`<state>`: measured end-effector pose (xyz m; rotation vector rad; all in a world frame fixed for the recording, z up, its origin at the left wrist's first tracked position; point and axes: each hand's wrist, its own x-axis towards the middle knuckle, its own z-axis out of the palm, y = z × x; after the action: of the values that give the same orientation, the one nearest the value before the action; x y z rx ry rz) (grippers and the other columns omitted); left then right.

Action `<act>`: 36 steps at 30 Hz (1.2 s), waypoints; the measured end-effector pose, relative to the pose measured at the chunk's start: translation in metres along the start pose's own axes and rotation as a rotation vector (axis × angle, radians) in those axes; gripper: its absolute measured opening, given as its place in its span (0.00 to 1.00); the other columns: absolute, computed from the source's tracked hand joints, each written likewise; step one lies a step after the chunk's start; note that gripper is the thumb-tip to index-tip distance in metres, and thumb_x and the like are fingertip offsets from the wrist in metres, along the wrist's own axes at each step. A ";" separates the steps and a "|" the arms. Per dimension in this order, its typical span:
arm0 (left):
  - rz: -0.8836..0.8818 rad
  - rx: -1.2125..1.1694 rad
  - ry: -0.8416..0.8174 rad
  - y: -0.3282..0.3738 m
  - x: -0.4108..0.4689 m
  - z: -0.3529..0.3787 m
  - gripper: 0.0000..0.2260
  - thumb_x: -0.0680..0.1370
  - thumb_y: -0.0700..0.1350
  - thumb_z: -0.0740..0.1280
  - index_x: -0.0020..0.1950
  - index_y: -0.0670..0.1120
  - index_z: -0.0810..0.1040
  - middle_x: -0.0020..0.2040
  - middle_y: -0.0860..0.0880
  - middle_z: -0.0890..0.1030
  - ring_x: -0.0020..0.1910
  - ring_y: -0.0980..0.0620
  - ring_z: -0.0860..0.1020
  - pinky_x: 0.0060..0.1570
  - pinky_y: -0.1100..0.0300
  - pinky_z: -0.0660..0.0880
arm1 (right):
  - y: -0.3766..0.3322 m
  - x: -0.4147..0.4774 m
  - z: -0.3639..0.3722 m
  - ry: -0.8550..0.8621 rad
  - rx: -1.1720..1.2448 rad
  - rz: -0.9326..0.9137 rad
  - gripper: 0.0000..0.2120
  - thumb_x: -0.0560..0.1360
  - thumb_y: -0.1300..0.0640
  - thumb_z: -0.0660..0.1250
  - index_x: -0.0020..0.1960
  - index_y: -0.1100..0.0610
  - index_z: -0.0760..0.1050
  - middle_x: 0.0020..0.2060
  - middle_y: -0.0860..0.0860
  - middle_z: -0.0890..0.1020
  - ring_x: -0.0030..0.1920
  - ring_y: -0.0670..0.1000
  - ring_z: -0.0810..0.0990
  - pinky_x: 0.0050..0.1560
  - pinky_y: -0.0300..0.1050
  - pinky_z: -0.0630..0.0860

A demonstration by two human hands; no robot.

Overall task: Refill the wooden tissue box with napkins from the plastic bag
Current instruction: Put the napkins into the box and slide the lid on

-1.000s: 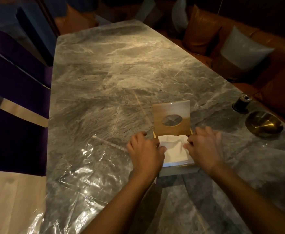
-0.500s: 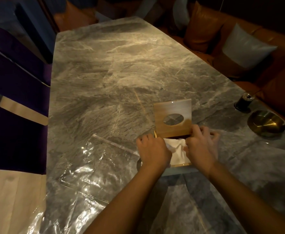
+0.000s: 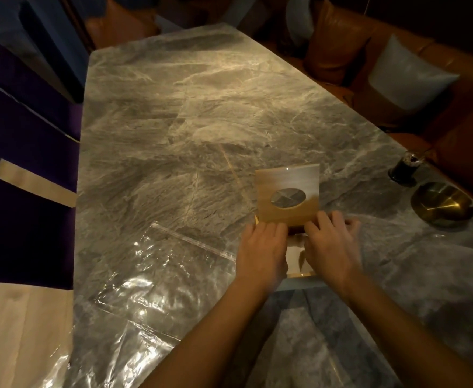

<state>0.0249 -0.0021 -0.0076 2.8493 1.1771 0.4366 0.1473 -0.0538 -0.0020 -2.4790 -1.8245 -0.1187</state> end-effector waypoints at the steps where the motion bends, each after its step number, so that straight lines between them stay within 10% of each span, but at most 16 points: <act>1: 0.085 -0.026 -0.012 -0.002 -0.001 -0.001 0.15 0.55 0.46 0.76 0.36 0.50 0.74 0.32 0.53 0.77 0.32 0.53 0.75 0.38 0.62 0.64 | 0.003 0.000 0.000 0.015 0.036 -0.095 0.12 0.55 0.62 0.77 0.36 0.57 0.78 0.37 0.56 0.80 0.39 0.57 0.79 0.41 0.53 0.74; 5: 0.367 0.028 -0.289 -0.002 0.008 -0.015 0.10 0.69 0.49 0.71 0.46 0.46 0.79 0.43 0.48 0.83 0.43 0.49 0.78 0.46 0.57 0.70 | 0.007 0.003 -0.014 -0.285 0.145 -0.350 0.09 0.72 0.58 0.65 0.51 0.57 0.77 0.50 0.55 0.79 0.51 0.55 0.76 0.52 0.50 0.72; 15: 0.282 0.396 -0.898 0.011 0.041 -0.019 0.16 0.81 0.47 0.54 0.63 0.43 0.74 0.66 0.45 0.74 0.67 0.45 0.69 0.67 0.54 0.63 | 0.004 0.038 0.003 -0.703 -0.329 -0.569 0.14 0.74 0.50 0.59 0.55 0.50 0.78 0.55 0.50 0.81 0.57 0.53 0.77 0.56 0.46 0.63; 20: 0.341 0.334 -0.843 -0.003 0.039 -0.009 0.17 0.80 0.46 0.56 0.66 0.43 0.70 0.68 0.47 0.72 0.69 0.48 0.67 0.61 0.65 0.65 | 0.004 0.038 0.002 -0.660 -0.379 -0.602 0.14 0.75 0.49 0.57 0.55 0.51 0.76 0.55 0.51 0.80 0.57 0.52 0.76 0.59 0.48 0.61; 28: 0.364 0.145 -0.679 0.002 0.030 -0.023 0.12 0.77 0.49 0.60 0.49 0.44 0.79 0.48 0.46 0.82 0.49 0.47 0.79 0.51 0.55 0.69 | 0.012 0.030 -0.011 -0.441 -0.167 -0.563 0.11 0.75 0.54 0.58 0.51 0.54 0.78 0.51 0.54 0.82 0.53 0.55 0.77 0.55 0.47 0.69; 36: 0.297 0.274 -0.954 -0.002 0.044 -0.013 0.14 0.79 0.50 0.57 0.53 0.46 0.79 0.57 0.48 0.80 0.61 0.49 0.72 0.68 0.54 0.58 | 0.008 0.033 -0.019 -0.613 -0.286 -0.607 0.15 0.76 0.47 0.60 0.46 0.57 0.79 0.48 0.53 0.83 0.45 0.51 0.74 0.51 0.45 0.61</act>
<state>0.0498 0.0286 0.0157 2.7931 0.6429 -1.0474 0.1643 -0.0264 0.0204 -2.1636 -2.9561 0.4317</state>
